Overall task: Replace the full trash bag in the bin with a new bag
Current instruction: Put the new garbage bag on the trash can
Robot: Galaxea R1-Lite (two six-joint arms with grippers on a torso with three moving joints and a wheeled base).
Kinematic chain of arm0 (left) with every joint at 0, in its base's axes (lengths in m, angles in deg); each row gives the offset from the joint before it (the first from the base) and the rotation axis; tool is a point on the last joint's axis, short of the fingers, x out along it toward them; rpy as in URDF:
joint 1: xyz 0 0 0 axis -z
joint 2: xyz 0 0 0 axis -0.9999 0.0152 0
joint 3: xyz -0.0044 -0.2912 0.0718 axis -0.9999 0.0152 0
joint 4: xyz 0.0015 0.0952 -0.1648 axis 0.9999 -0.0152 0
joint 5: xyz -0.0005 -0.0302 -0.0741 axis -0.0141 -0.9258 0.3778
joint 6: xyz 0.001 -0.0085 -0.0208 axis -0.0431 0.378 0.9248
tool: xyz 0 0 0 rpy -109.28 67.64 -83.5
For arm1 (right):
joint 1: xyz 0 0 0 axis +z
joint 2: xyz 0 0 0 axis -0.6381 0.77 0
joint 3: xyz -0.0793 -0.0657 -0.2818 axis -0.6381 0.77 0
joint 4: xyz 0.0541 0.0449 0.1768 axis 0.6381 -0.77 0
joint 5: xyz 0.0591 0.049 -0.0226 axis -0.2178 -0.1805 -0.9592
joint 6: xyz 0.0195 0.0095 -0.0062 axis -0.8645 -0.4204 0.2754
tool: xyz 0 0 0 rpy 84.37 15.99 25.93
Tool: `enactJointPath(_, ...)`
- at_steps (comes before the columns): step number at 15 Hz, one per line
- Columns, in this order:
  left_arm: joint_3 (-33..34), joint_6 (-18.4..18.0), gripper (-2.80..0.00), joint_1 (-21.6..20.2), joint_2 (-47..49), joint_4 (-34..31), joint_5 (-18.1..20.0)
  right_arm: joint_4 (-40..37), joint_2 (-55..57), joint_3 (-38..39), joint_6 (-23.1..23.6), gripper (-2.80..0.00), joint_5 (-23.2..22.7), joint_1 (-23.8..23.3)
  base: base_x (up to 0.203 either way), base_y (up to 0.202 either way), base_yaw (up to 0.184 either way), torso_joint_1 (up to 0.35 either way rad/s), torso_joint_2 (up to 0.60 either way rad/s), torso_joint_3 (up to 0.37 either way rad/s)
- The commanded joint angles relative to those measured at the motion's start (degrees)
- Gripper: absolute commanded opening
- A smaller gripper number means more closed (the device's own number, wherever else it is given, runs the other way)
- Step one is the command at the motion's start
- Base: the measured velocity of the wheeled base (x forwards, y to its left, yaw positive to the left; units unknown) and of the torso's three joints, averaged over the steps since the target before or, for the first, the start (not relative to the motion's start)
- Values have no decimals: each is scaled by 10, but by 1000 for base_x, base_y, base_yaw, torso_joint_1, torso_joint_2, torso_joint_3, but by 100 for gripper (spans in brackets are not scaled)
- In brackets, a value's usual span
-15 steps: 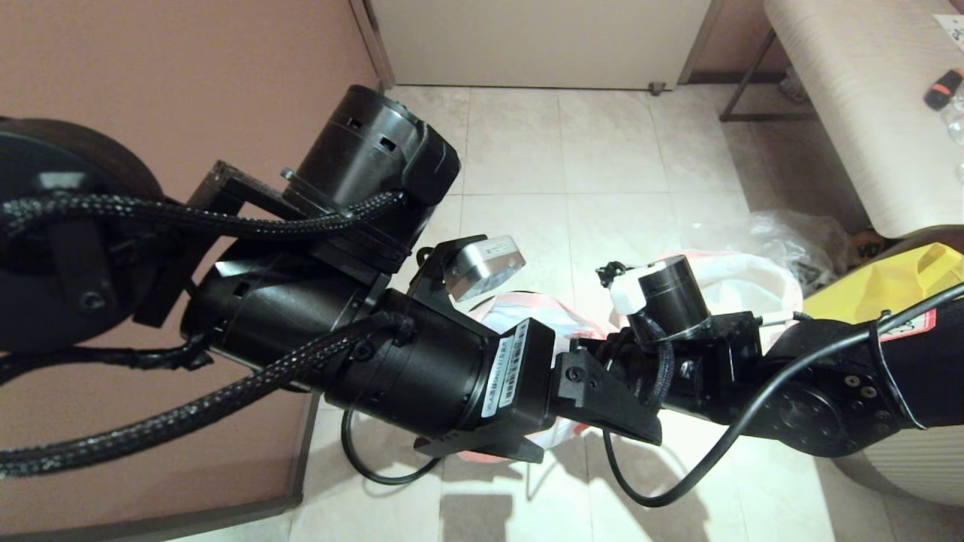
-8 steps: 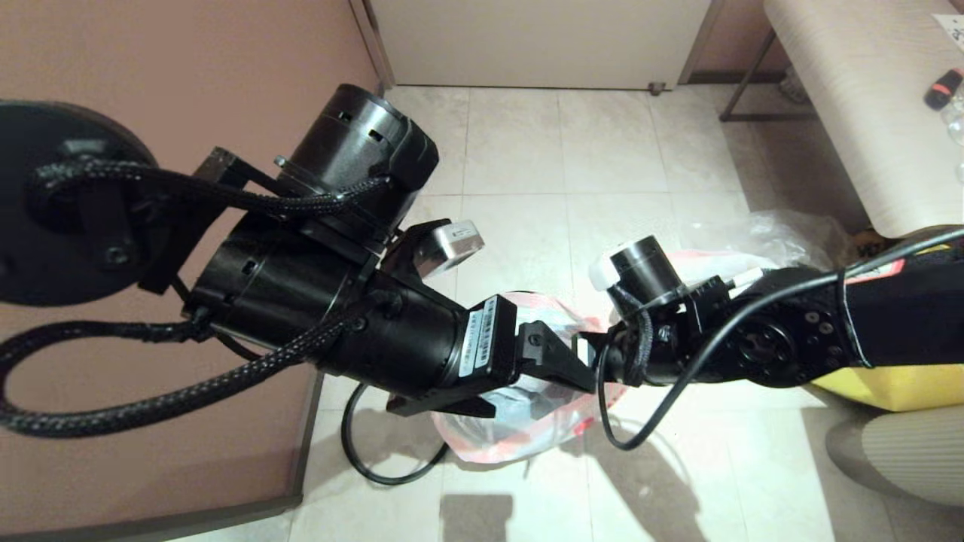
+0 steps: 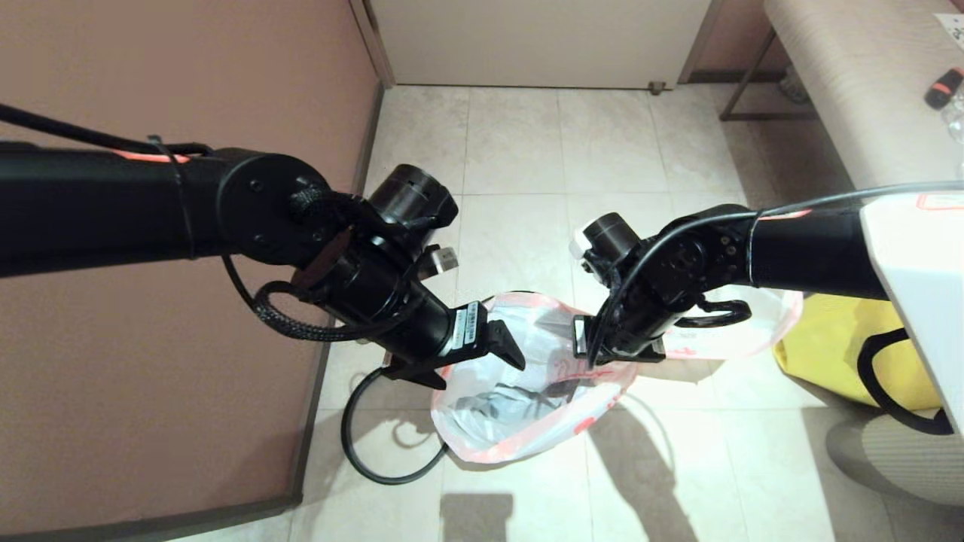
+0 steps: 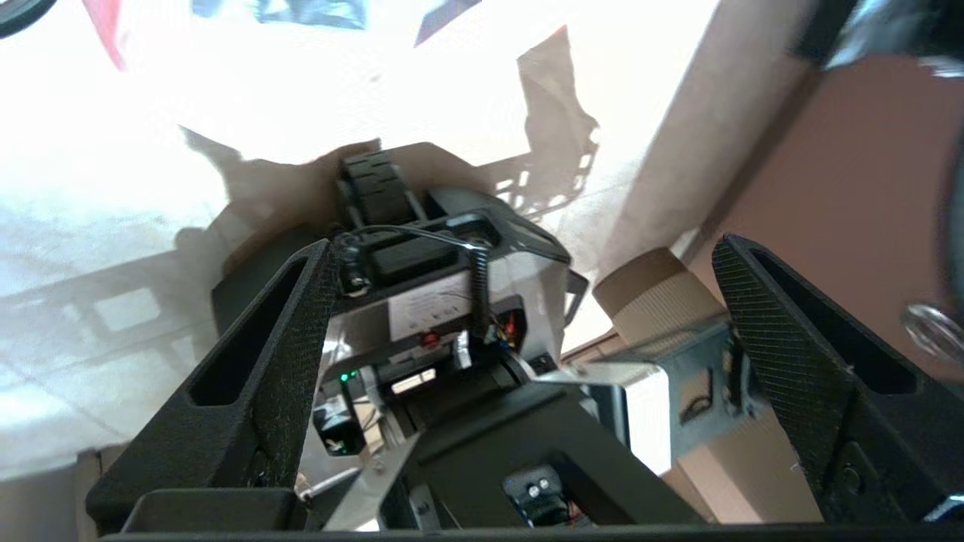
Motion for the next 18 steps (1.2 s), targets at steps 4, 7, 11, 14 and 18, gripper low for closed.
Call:
enactJointPath(4, -5, 0, -280, -8, 67, -2, -2, -10, -5, 3, -2, -280, -22, -8, 0, 0, 0, 0, 0, 0)
enactJointPath(7, -9, -9, -280, -15, 121, 0, -7, -11, -4, 1, 2, -280, -42, -7, 0, 0, 0, 0, 0, 0)
enactJointPath(11, -32, -11, -280, -36, 168, 14, -58, -1, 4, -18, 10, -280, -64, -16, 0, 0, 0, 0, 0, 0)
enactJointPath(14, -35, 31, -280, -42, 192, 70, -121, 38, 13, -20, 37, -280, -65, -27, 0, 0, 0, 0, 0, 0)
enactJointPath(18, -36, 28, -280, -43, 215, 69, -199, 33, 41, -16, 46, -280, -65, -25, 0, 0, 0, 0, 0, 0)
